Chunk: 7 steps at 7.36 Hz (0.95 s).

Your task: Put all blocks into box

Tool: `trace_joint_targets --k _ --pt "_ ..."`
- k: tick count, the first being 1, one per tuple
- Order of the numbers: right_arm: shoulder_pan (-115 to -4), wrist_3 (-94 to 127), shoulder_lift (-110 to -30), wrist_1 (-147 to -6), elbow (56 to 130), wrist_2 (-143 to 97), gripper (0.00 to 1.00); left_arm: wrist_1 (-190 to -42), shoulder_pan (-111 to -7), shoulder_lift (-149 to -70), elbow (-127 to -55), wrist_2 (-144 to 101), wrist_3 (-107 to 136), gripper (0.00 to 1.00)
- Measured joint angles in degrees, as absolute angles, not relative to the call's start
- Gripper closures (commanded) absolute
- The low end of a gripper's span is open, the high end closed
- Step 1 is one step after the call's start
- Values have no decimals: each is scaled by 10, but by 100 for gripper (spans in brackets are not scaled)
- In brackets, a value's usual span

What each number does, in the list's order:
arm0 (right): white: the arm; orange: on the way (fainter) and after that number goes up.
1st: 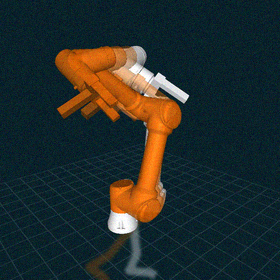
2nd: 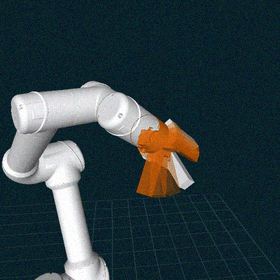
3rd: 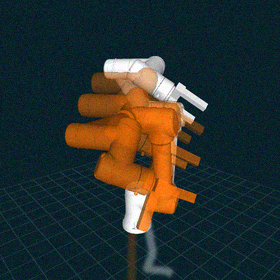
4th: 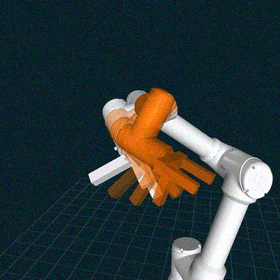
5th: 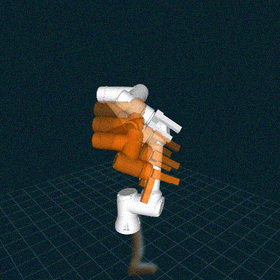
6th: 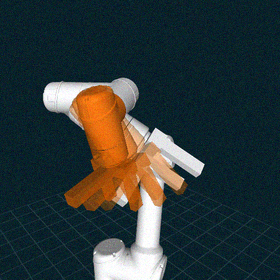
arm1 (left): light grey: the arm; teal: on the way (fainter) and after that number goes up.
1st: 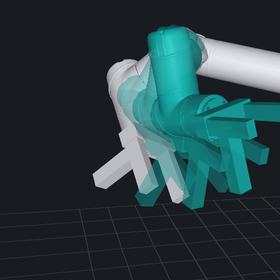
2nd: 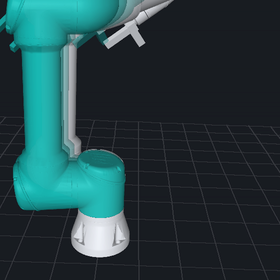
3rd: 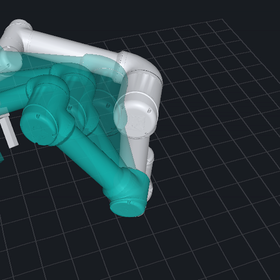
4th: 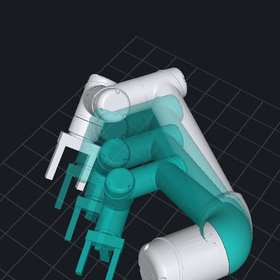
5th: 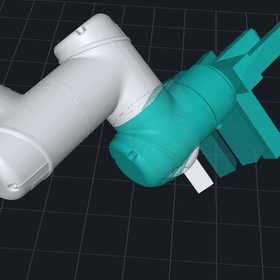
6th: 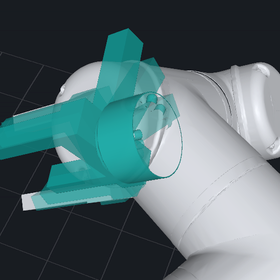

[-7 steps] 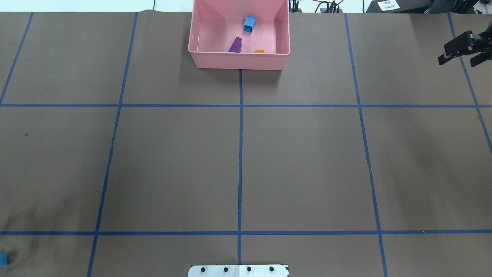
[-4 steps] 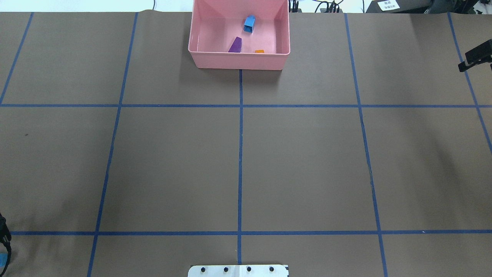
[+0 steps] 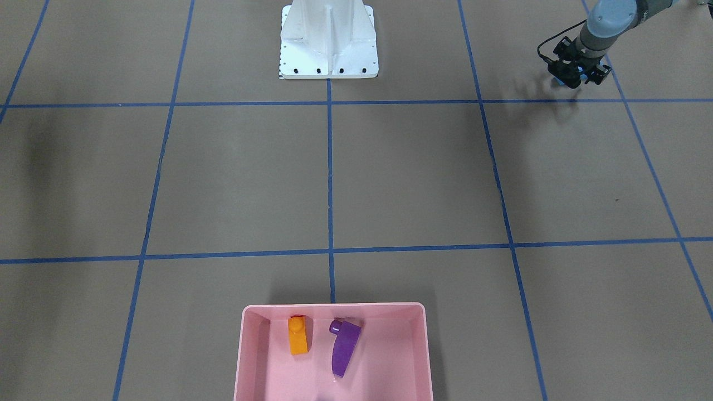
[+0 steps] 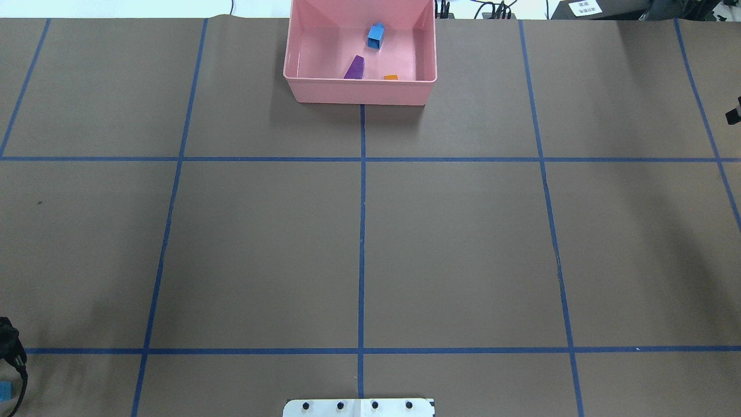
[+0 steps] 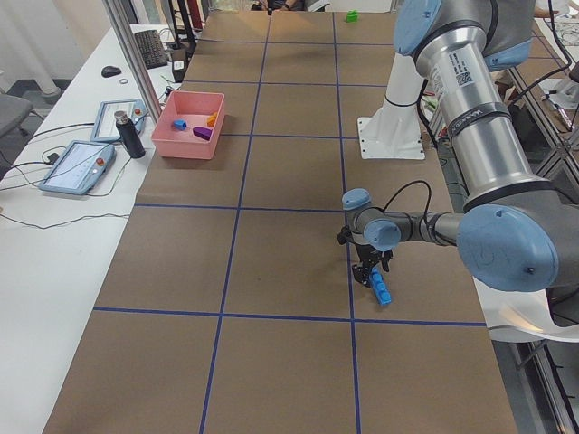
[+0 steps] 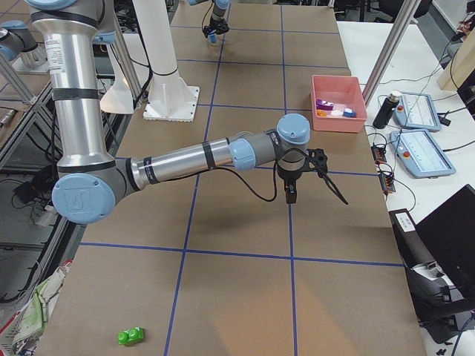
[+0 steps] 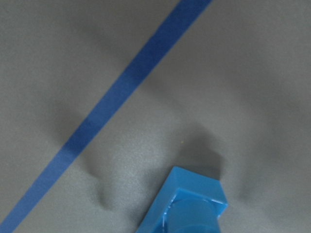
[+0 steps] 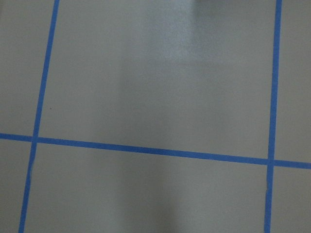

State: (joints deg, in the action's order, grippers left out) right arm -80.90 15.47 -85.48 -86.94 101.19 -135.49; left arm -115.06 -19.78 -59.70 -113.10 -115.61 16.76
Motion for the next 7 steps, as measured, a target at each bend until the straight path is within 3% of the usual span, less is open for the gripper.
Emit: trace_joint_targets --k 1,4,7 --pt "-812 136 -858 -884 1014 -1353 0 -1152 -197 -596 -1133 -1156 167 100" --pt "-824 98 -860 -908 1018 -1347 0 -1153 -198 -584 -1155 -1158 165 100" --pt "-832 33 -890 -916 1019 -1313 0 -1151 -237 -547 -1256 -1231 168 100"
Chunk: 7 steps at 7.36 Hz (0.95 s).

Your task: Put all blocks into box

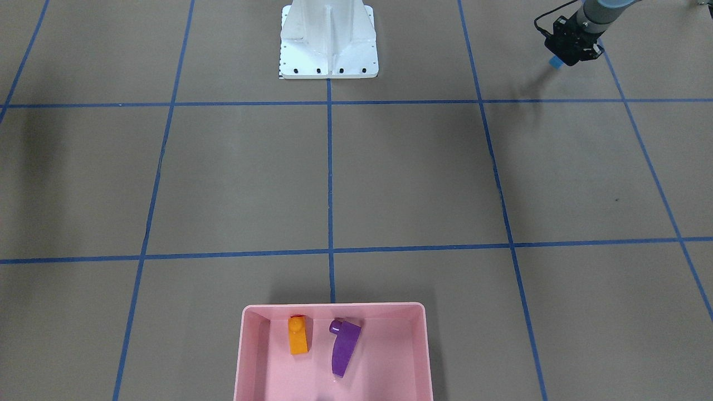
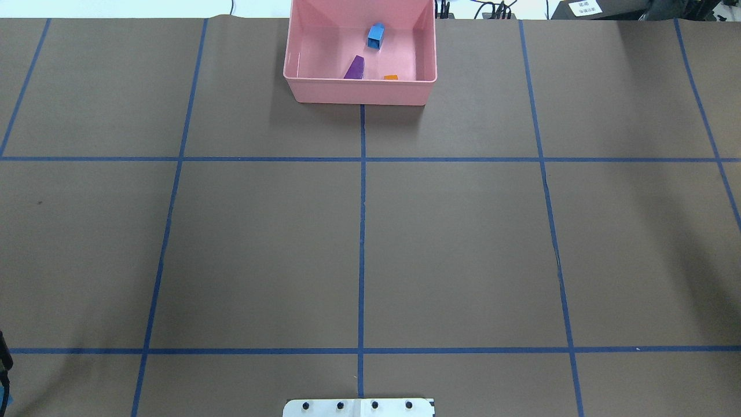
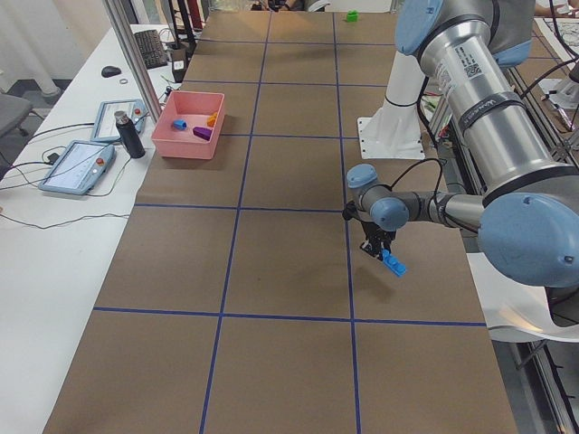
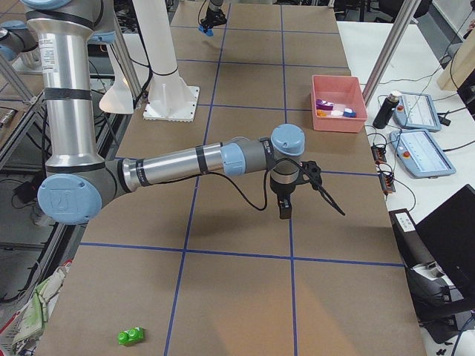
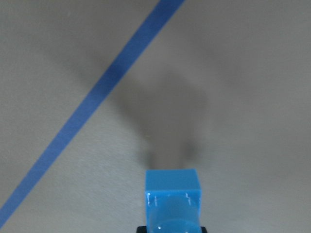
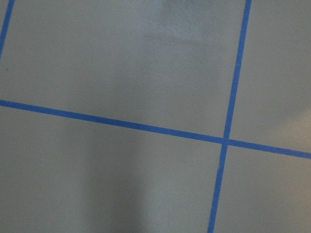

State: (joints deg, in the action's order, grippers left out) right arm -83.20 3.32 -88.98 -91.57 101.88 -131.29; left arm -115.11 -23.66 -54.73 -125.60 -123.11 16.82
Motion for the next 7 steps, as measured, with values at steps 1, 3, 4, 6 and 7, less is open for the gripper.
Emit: trace_joint_targets --k 1,3,4,6,7 --pt "-834 19 -908 -916 1020 -1305 0 -1151 -282 -549 -1274 -1272 169 100" --pt "-834 -28 -966 -915 1025 -1281 0 -1148 -362 -575 -1287 -1335 169 100" --pt "-834 -65 -998 -913 1024 -1258 0 -1146 -395 -592 -1287 -1357 169 100" --pt "-847 -154 -1045 -910 1002 -1225 0 -1115 -433 -633 -1287 -1375 169 100" --pt "-862 -206 -1059 -909 974 -1220 0 -1088 -444 -658 -1288 -1377 169 100"
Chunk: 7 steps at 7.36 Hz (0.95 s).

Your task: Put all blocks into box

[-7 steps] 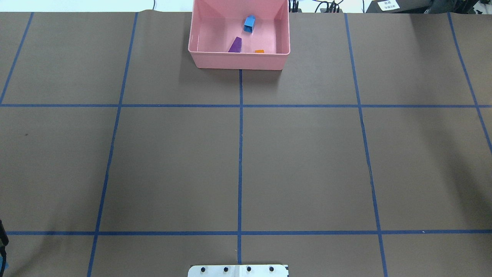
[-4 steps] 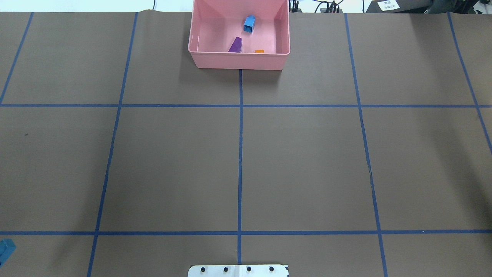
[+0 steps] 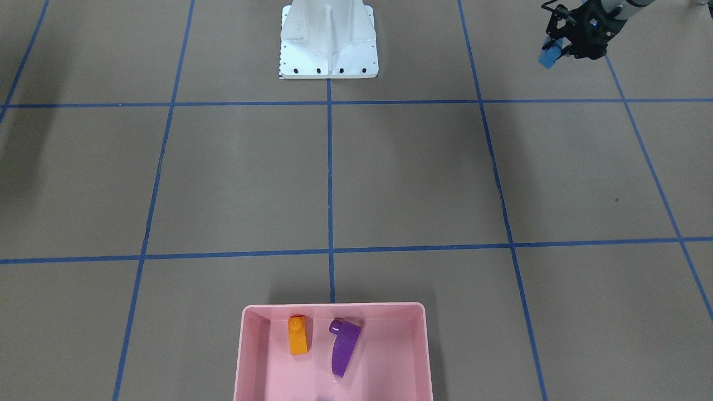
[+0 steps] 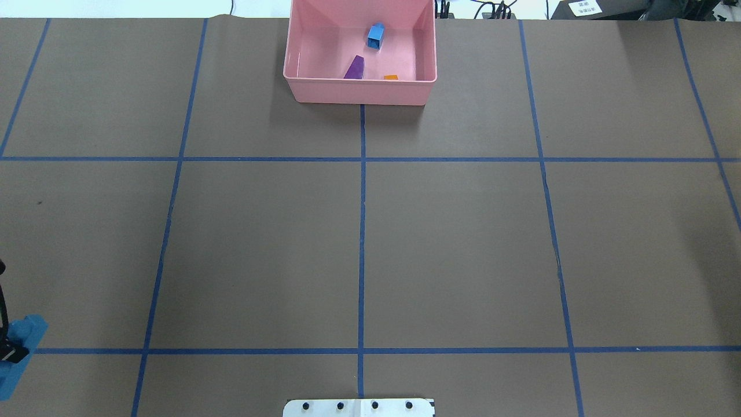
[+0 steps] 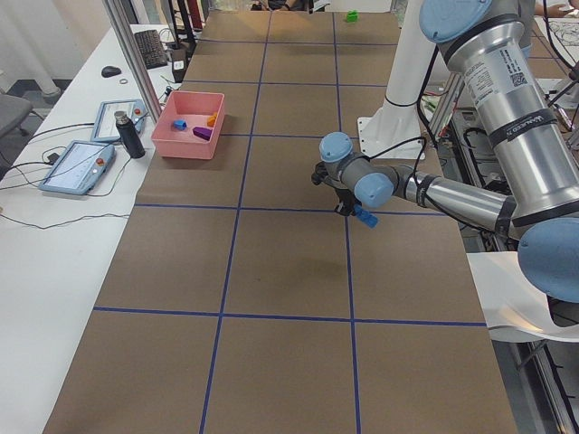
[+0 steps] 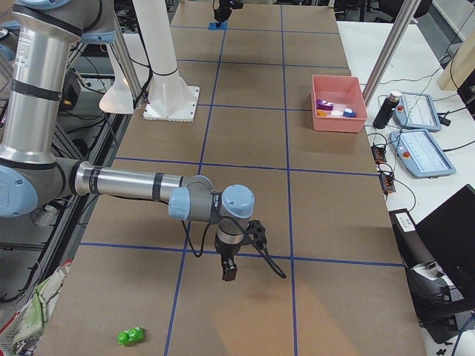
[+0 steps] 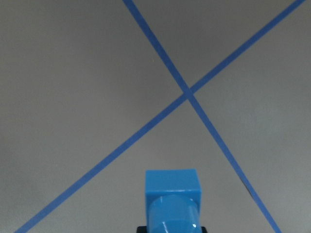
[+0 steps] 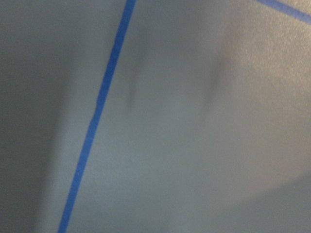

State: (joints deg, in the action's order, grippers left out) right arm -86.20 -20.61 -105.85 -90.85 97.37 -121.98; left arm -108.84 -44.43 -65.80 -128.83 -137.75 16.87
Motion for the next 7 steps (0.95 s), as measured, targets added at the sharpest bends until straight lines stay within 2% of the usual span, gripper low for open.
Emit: trace_joint_targets --k 3,7 --pt "-923 -352 -1075 -902 870 -1221 0 -1003 -517 -746 -1289 -1418 169 100" --pt "-934 -399 -1105 -901 804 -1219 0 -924 -559 -841 -1282 -1430 169 100"
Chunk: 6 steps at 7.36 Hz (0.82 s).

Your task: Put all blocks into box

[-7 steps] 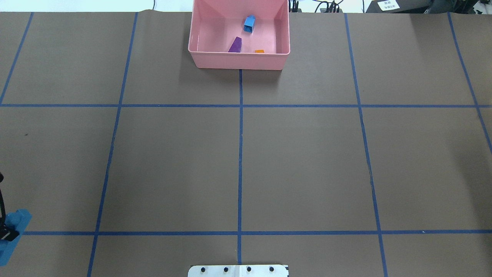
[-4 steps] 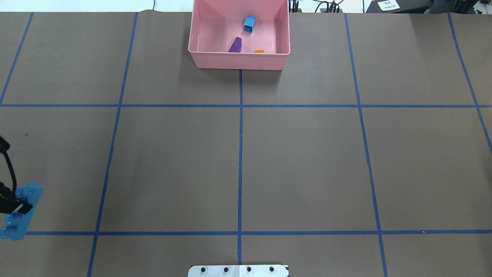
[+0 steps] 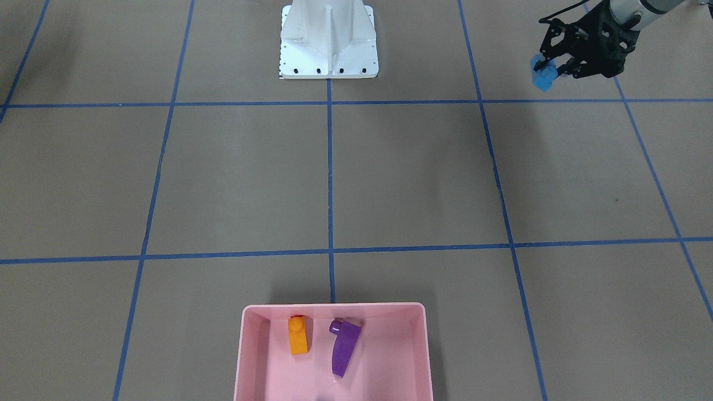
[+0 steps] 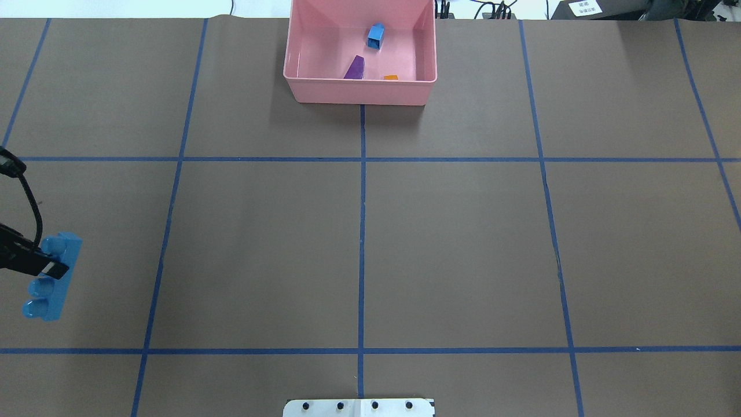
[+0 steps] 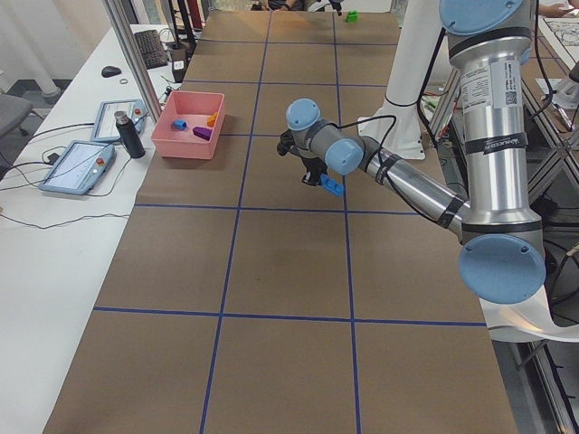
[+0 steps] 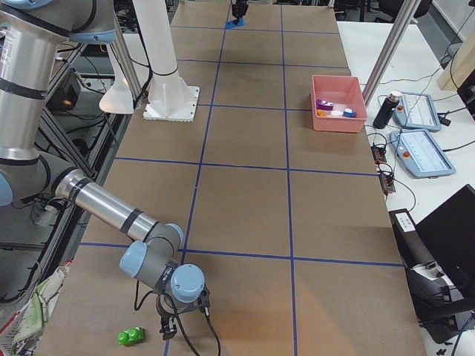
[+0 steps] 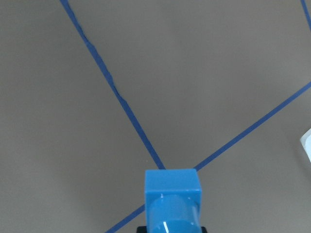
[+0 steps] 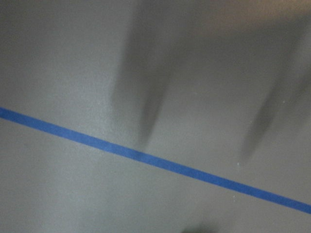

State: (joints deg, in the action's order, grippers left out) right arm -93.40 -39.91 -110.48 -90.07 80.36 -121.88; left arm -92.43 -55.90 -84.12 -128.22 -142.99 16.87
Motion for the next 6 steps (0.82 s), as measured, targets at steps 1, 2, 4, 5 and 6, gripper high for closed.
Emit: trace_joint_targets --k 1,2,4,5,6 --pt "-934 -401 -1110 -900 792 -1214 0 -883 -568 -882 -1280 -1427 169 100" --pt "-934 -402 -1112 -900 782 -1205 0 -853 -573 -915 -1276 -1425 169 100" --pt "-934 -402 -1111 -900 760 -1191 0 -828 -584 -976 -1247 -1423 170 100" --pt "-933 -402 -1110 -900 753 -1184 1 -817 -589 -1014 -1226 -1423 174 100" --pt "-933 -400 -1109 -899 745 -1178 6 -802 -594 -1052 -1208 -1422 181 100"
